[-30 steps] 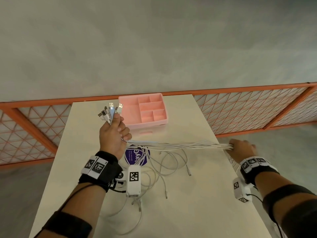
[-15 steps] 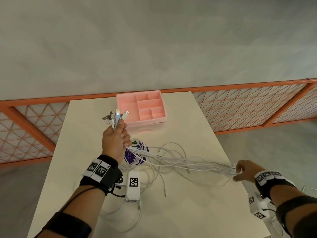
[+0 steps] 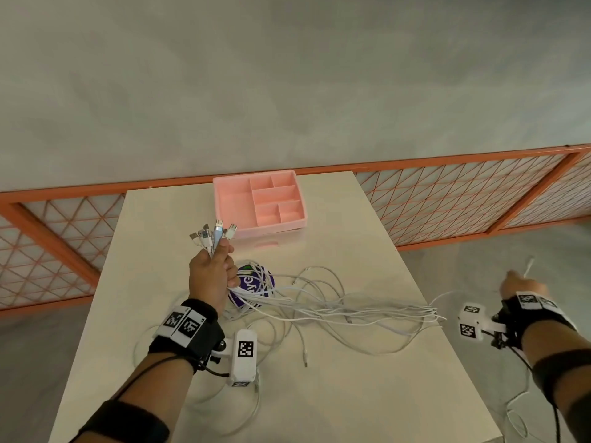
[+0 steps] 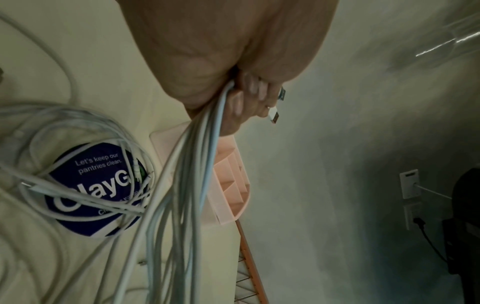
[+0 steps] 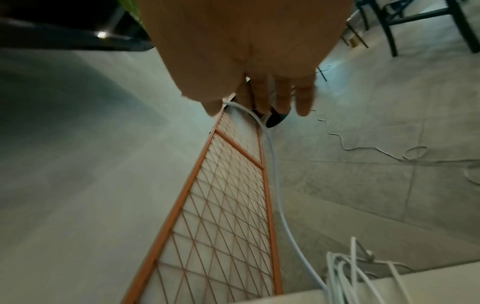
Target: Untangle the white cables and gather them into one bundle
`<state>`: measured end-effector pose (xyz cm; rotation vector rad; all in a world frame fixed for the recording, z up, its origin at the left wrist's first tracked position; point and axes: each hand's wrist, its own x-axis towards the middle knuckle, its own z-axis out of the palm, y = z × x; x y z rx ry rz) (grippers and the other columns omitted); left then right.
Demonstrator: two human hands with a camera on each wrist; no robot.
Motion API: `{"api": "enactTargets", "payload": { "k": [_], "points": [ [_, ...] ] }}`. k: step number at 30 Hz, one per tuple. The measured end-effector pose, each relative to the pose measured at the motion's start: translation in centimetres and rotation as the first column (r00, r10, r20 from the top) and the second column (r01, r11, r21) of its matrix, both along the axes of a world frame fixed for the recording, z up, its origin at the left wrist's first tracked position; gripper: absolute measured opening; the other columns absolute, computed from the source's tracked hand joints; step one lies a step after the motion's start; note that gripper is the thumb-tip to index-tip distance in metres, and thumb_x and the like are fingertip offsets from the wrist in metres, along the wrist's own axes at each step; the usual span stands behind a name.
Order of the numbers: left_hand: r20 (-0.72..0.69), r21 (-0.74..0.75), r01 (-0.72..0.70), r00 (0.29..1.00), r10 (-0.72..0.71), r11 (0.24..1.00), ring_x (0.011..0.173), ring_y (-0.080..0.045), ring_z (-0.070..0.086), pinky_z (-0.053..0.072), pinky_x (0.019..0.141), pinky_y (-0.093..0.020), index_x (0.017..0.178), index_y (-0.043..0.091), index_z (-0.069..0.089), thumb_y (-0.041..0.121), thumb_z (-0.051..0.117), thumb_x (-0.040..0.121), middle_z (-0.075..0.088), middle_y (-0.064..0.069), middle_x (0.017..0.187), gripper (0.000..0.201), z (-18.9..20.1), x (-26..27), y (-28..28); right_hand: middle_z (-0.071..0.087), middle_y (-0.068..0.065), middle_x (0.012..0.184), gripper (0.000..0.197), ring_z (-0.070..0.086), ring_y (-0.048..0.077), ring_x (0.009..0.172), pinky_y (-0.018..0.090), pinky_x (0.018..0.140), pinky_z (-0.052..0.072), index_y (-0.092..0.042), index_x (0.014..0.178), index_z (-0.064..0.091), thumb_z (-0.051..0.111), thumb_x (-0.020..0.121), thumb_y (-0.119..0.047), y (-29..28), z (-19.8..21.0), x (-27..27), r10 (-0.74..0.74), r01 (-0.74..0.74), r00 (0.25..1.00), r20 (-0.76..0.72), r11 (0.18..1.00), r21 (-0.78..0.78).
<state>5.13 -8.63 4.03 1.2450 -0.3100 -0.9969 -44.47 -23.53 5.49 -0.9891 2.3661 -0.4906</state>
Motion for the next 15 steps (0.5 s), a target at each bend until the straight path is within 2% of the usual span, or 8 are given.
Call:
{"api": "enactTargets", "payload": {
  "k": [2, 4, 6, 7, 9, 11, 13, 15],
  "points": [
    [-0.018, -0.018, 0.007, 1.0, -0.007, 1.0, 0.041, -0.007, 0.027, 0.025, 0.039, -0.018, 0.082, 0.012, 0.055, 0.031, 0.053, 0.103, 0.033, 0.006, 0.054, 0.028, 0.5, -0.4, -0.1, 0.062, 0.025, 0.091, 0.042, 0.066, 0.039, 0.081, 0.04, 0.064, 0.053, 0.0, 0.112, 0.057, 0.05, 0.092, -0.035, -0.3, -1.3, 1.2, 0.073, -0.065, 0.995, -0.062, 0.991, 0.113],
    [-0.049, -0.047, 0.01, 0.999, -0.012, 0.999, 0.041, -0.007, 0.027, 0.026, 0.039, -0.018, 0.082, 0.012, 0.054, 0.03, 0.052, 0.103, 0.032, 0.005, 0.054, 0.028, 1.6, -1.0, -0.3, 0.061, 0.025, 0.115, 0.068, 0.064, 0.042, 0.098, 0.054, 0.085, 0.053, -0.003, 0.127, 0.051, 0.054, 0.085, -0.057, 0.2, -1.8, 4.7, 0.125, -0.124, 0.992, -0.028, 0.991, 0.05],
    [-0.074, -0.082, 0.013, 0.997, -0.019, 0.997, 0.042, -0.007, 0.027, 0.027, 0.039, -0.019, 0.081, 0.012, 0.054, 0.031, 0.052, 0.103, 0.032, 0.005, 0.055, 0.029, 3.0, -1.7, -0.7, 0.055, 0.017, 0.135, 0.07, 0.055, 0.034, 0.119, 0.048, 0.103, 0.043, -0.01, 0.138, 0.045, 0.066, 0.086, -0.051, 1.1, -1.8, 10.3, 0.371, -0.356, 0.918, 0.142, 0.927, -0.12],
    [-0.08, -0.101, 0.018, 0.996, -0.027, 0.995, 0.042, -0.007, 0.027, 0.027, 0.04, -0.019, 0.081, 0.012, 0.053, 0.031, 0.052, 0.103, 0.032, 0.005, 0.055, 0.029, 3.8, -2.1, -0.9, 0.057, 0.01, 0.133, 0.067, 0.055, 0.026, 0.12, 0.041, 0.103, 0.041, -0.014, 0.138, 0.048, 0.07, 0.084, -0.048, 2.3, -1.0, 13.6, 0.551, -0.512, 0.808, 0.208, 0.832, -0.213],
    [-0.09, -0.147, 0.046, 0.994, -0.059, 0.988, 0.043, -0.007, 0.027, 0.028, 0.041, -0.019, 0.081, 0.013, 0.053, 0.032, 0.051, 0.103, 0.033, 0.006, 0.054, 0.029, 5.5, -3.0, -1.4, 0.059, -0.005, 0.129, 0.08, 0.053, 0.01, 0.123, 0.031, 0.105, 0.04, -0.027, 0.141, 0.046, 0.075, 0.073, -0.058, 4.8, 0.8, 19.8, 0.816, -0.733, 0.508, 0.276, 0.578, -0.357],
    [-0.103, -0.198, 0.077, 0.99, -0.099, 0.977, 0.044, -0.007, 0.027, 0.027, 0.042, -0.019, 0.081, 0.014, 0.054, 0.032, 0.051, 0.103, 0.033, 0.007, 0.054, 0.029, 7.3, -3.8, -1.8, 0.055, -0.013, 0.133, 0.094, 0.048, 0.002, 0.126, 0.022, 0.106, 0.037, -0.035, 0.146, 0.038, 0.076, 0.065, -0.067, 7.1, 2.3, 25.3, 0.951, -0.867, 0.241, 0.193, 0.301, -0.397],
    [-0.098, -0.243, 0.098, 0.987, -0.124, 0.965, 0.044, -0.007, 0.026, 0.026, 0.042, -0.019, 0.081, 0.014, 0.054, 0.031, 0.05, 0.103, 0.033, 0.007, 0.053, 0.029, 8.8, -4.2, -2.0, 0.062, -0.008, 0.122, 0.077, 0.057, 0.006, 0.111, 0.022, 0.095, 0.045, -0.03, 0.139, 0.044, 0.074, 0.074, -0.059, 8.6, 2.6, 29.5, 0.992, -0.919, 0.115, 0.055, 0.127, -0.373],
    [-0.062, -0.276, 0.107, 0.99, -0.129, 0.955, 0.045, -0.007, 0.026, 0.025, 0.043, -0.021, 0.08, 0.014, 0.054, 0.032, 0.05, 0.103, 0.031, 0.006, 0.054, 0.03, 9.8, -3.7, -2.0, 0.069, 0.001, 0.094, 0.037, 0.063, 0.016, 0.084, 0.034, 0.076, 0.051, -0.019, 0.11, 0.059, 0.064, 0.089, -0.048, 9.5, 2.6, 32.0, 0.992, -0.933, 0.118, -0.051, 0.093, -0.348]
  ]
}}
